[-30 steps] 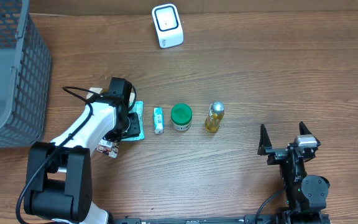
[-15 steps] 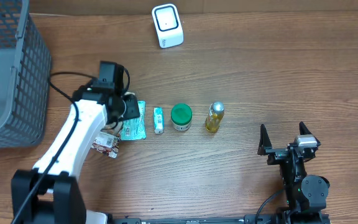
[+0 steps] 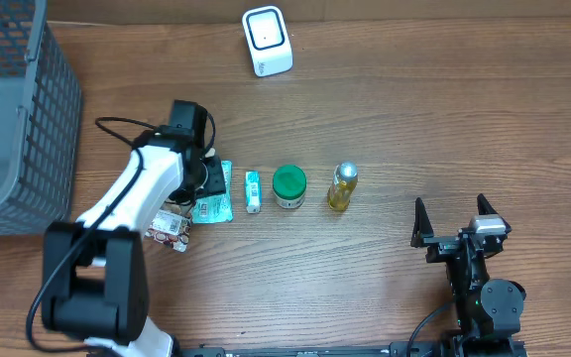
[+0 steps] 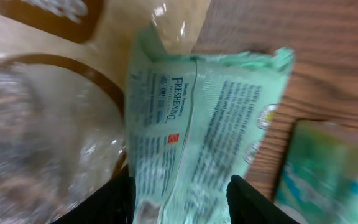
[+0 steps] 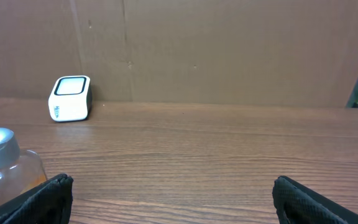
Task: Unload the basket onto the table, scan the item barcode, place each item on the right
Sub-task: 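Release the wipes pack and raise the left gripper over the PanTree bag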
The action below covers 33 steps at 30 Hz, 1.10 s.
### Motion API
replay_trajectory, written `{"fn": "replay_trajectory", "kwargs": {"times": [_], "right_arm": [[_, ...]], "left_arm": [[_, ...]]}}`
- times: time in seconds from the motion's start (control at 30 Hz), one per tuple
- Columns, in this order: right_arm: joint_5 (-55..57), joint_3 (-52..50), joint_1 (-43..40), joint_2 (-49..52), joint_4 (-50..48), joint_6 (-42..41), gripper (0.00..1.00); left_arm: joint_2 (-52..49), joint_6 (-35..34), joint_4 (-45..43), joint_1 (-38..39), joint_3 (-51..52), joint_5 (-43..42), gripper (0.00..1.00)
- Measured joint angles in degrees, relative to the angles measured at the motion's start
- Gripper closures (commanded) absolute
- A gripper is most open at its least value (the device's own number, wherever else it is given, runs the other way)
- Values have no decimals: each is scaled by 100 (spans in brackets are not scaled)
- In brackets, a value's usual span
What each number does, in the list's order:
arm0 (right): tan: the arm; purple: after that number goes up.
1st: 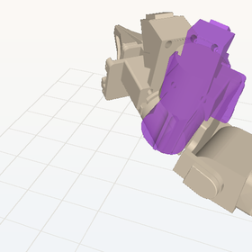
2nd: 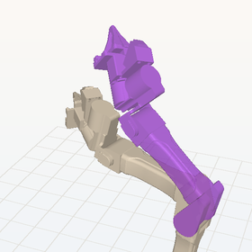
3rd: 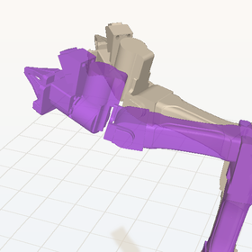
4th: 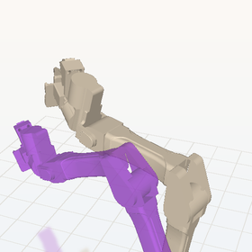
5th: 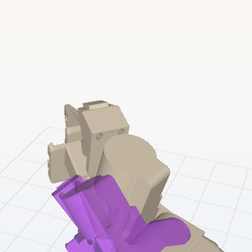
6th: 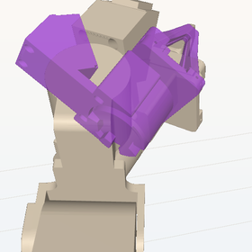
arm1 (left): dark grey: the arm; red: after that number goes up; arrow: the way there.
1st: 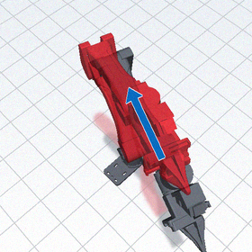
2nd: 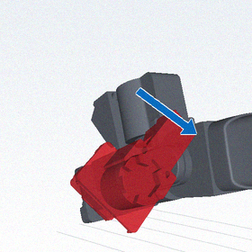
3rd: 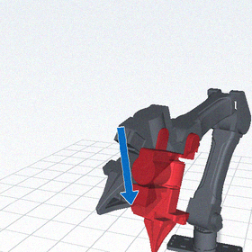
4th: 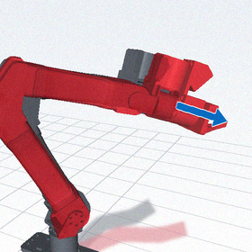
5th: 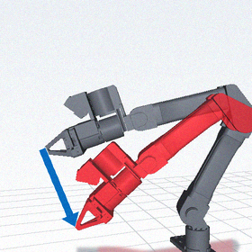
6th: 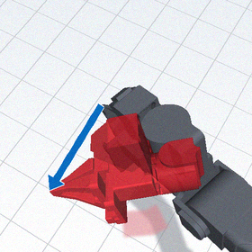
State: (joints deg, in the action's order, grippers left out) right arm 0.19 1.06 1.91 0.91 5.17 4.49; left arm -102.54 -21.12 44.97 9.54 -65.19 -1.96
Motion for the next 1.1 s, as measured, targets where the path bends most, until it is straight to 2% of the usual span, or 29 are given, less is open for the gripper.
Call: {"fn": "replay_trajectory", "kwargs": {"times": [0.4,0.63,0.67,0.73,0.77,0.97,1.1], "right_arm": [[2,0,0,0,-4,0,0],[-2,0,0,0,-2,0,0],[0,0,0,0,0,0,0],[0,0,0,0,0,0,0],[-2,0,0,0,-2,0,0],[2,0,0,0,-2,0,0],[0,0,0,0,0,0,0]], "left_arm": [[-299,2,66,98,-118,7,44],[33,7,595,7,-1040,46,37],[151,9,621,-28,-1222,59,33],[378,50,612,-98,-1497,168,15],[483,61,605,-138,-1589,278,0],[710,28,734,-420,-1703,1331,0],[702,28,761,-592,-1694,1705,0]]}}
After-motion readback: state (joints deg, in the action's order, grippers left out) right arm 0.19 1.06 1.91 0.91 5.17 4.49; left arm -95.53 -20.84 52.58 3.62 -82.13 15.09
